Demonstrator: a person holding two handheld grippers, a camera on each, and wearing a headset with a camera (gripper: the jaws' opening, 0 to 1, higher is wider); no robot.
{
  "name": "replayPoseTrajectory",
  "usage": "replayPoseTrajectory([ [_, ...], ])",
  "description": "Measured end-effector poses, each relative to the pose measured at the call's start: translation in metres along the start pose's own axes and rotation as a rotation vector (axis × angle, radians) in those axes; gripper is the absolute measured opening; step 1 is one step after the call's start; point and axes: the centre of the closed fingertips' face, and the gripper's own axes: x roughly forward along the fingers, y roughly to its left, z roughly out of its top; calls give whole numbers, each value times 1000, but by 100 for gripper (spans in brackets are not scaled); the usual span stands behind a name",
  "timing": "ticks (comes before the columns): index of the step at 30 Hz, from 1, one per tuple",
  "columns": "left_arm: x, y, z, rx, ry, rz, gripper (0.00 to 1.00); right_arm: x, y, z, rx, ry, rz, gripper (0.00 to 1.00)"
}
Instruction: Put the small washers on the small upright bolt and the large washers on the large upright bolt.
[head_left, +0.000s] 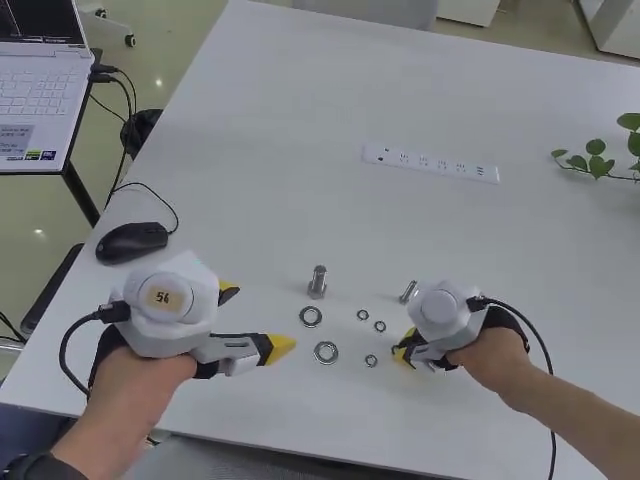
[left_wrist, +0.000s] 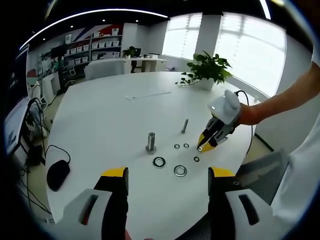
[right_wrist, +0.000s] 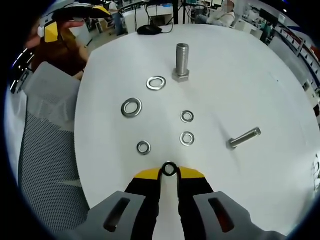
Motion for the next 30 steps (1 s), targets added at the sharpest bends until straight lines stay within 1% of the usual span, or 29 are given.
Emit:
replayPoseTrajectory([
  [6, 0, 0, -3, -2, 6, 0, 64, -1, 0, -1, 1, -3, -2, 13],
  [14, 0, 1, -1, -4, 4, 2, 64, -3, -3, -4, 7, 1, -7, 13],
  [26, 3, 0, 0, -2, 3, -4, 64, -5, -6, -7, 10, 5, -9, 13],
  [28, 3, -1, -2, -4, 6, -5, 64, -5, -6, -7, -4, 6, -4, 14],
  [30, 3, -1, -3, -3, 8, -5, 64, -5, -5, -8, -32, 18, 12, 14],
])
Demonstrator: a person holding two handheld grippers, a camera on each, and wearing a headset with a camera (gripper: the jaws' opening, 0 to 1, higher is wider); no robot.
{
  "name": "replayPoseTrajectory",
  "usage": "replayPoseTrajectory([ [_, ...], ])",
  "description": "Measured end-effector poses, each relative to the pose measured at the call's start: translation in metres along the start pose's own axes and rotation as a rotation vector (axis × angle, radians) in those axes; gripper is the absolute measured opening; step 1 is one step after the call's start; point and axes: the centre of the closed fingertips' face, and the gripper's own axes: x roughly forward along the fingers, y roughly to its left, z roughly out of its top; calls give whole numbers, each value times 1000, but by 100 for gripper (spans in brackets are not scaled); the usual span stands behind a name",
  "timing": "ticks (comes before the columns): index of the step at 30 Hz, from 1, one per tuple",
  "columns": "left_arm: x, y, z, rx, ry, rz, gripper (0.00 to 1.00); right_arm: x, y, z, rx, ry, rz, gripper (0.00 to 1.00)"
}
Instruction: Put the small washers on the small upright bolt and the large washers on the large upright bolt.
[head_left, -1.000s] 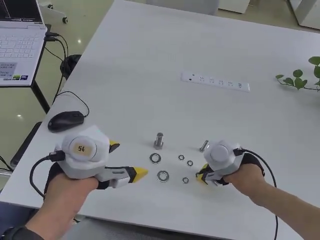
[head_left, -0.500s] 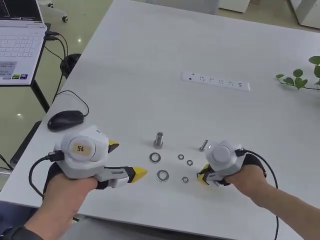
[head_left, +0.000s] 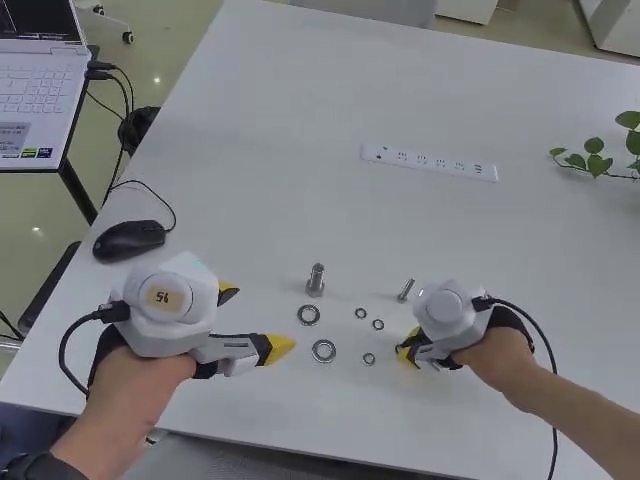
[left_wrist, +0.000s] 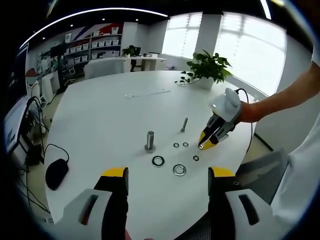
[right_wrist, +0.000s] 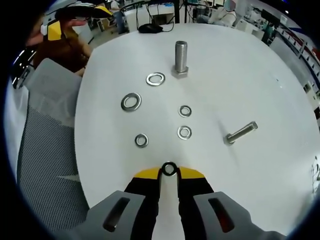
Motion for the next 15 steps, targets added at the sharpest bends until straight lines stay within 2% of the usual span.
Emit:
replayPoseTrajectory([
  [6, -2, 0, -1, -3, -2, 3, 64, 1, 3, -1, -203, 29, 43, 16],
  [15, -4, 0, -3, -3, 2, 5, 64, 0, 5, -2, -388, 64, 117, 17],
])
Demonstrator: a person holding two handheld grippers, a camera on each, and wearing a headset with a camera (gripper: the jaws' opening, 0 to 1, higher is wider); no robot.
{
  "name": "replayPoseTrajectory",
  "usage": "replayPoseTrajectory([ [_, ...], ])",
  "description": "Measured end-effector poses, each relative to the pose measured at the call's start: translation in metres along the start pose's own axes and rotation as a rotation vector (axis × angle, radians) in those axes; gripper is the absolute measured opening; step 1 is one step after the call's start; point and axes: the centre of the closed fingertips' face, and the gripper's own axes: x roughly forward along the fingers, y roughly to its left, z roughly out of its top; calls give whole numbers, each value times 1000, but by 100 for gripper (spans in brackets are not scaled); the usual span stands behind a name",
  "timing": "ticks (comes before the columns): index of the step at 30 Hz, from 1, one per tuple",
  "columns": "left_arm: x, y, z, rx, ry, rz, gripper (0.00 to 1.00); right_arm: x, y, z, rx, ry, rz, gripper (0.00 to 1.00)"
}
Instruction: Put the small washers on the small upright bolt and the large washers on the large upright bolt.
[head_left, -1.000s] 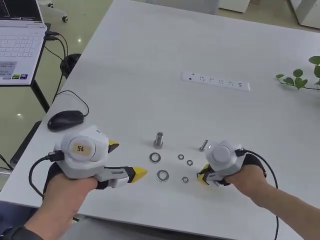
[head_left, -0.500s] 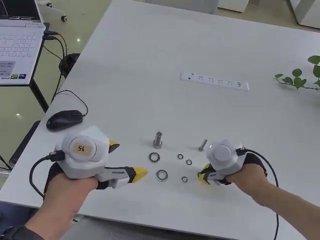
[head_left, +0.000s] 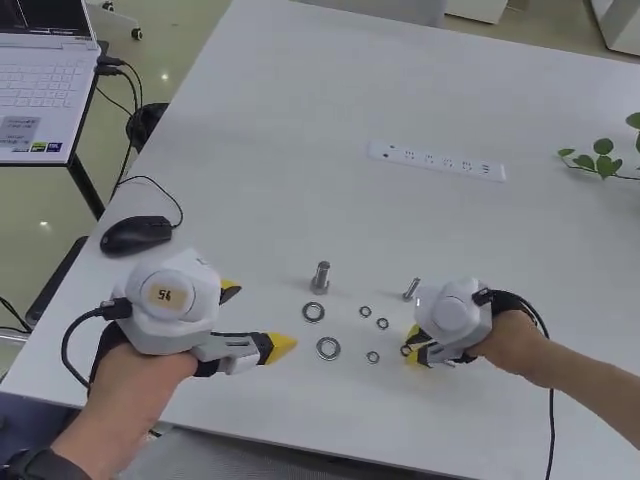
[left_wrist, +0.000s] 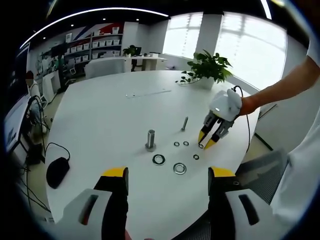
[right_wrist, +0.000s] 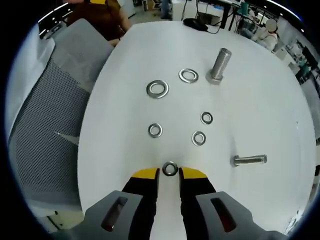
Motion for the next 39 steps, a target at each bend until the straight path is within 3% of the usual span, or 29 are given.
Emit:
replayPoseTrajectory([
  [6, 0, -1, 0, 2, 4, 0, 64, 0, 1, 0, -149, 29, 40, 17],
  [12, 0, 0, 0, 2, 4, 2, 64, 1, 3, 2, -242, 43, 67, 17],
  [21, 4, -1, 2, 6, 7, -4, 64, 1, 2, 1, -291, 42, 87, 17],
  [39, 3, 0, 3, 7, 7, -4, 64, 1, 0, -1, -140, 17, 48, 13],
])
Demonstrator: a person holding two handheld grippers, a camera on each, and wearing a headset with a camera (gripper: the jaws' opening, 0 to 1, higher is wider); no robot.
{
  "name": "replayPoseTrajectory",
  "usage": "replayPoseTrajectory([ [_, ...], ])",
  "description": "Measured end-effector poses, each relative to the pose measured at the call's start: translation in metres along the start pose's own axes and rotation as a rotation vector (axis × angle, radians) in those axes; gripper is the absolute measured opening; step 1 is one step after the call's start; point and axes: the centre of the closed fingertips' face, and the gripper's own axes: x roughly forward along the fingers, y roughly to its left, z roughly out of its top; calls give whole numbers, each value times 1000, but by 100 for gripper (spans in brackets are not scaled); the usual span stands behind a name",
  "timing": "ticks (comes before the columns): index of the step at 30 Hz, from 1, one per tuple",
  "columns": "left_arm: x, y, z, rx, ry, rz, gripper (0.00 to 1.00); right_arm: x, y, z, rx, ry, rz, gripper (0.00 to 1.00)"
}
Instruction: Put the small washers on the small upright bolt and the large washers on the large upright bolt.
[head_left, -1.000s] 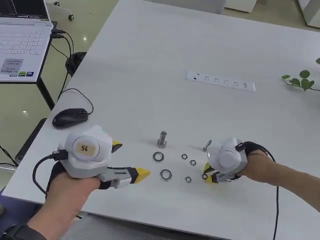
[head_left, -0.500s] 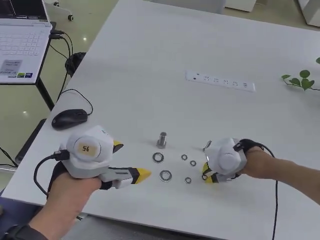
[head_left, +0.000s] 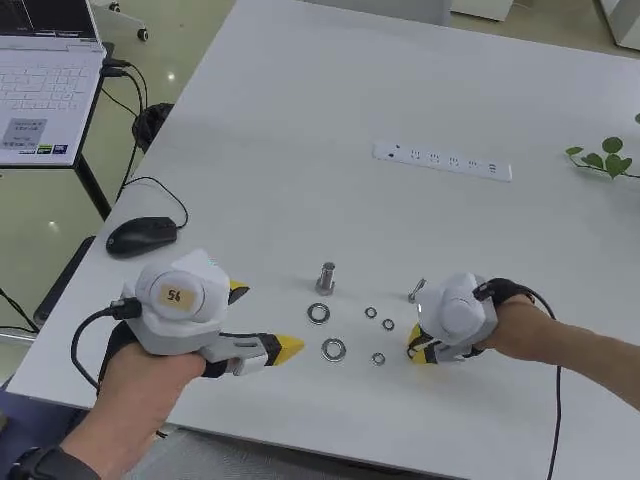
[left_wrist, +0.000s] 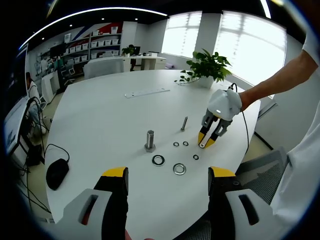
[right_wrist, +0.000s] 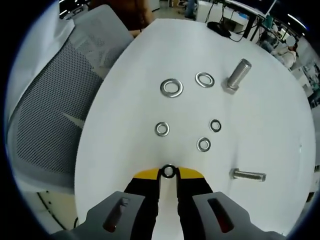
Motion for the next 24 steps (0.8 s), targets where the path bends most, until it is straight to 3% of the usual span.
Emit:
replayPoseTrajectory([
  [6, -2, 2, 3, -1, -7, 2, 64, -6, -3, -4, 66, -19, -26, 13],
  [15, 0, 8, 17, 2, -32, 11, 64, -24, -13, -6, 174, -61, -92, 13],
  [24, -2, 20, 16, -4, -34, 28, 64, -50, -29, -4, 245, -111, -168, 13],
])
